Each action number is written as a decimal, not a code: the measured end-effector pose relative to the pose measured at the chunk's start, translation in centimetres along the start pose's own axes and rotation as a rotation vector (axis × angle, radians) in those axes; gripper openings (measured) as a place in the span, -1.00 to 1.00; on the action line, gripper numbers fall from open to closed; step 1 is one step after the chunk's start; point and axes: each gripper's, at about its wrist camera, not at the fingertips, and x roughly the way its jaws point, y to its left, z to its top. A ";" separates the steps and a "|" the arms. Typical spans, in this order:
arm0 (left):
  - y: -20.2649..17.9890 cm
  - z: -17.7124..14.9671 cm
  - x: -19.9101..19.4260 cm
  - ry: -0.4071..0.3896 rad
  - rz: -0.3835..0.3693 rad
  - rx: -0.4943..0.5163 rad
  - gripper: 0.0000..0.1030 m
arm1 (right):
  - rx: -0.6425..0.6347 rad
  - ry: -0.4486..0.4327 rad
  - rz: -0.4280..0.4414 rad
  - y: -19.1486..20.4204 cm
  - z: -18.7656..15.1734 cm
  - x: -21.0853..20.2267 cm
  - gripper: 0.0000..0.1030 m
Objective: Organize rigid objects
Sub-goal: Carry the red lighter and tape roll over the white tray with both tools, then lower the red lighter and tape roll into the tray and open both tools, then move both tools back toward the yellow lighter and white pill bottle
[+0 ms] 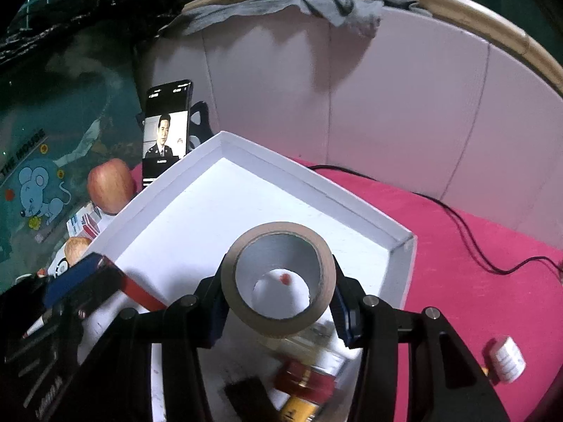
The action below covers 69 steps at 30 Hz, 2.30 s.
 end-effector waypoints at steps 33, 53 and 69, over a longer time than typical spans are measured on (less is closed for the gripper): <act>0.3 -2.3 -3.9 -0.101 0.181 -0.092 0.99 | 0.127 -0.158 0.025 -1.7 -2.6 -3.8 1.00; -3.6 -3.1 -4.2 -0.082 0.143 -0.001 0.99 | 0.176 -0.177 0.016 -4.5 -4.4 -5.7 1.00; -8.1 -4.5 -3.8 -0.047 0.056 0.096 0.99 | 0.173 -0.230 -0.045 -7.9 -6.9 -8.8 1.00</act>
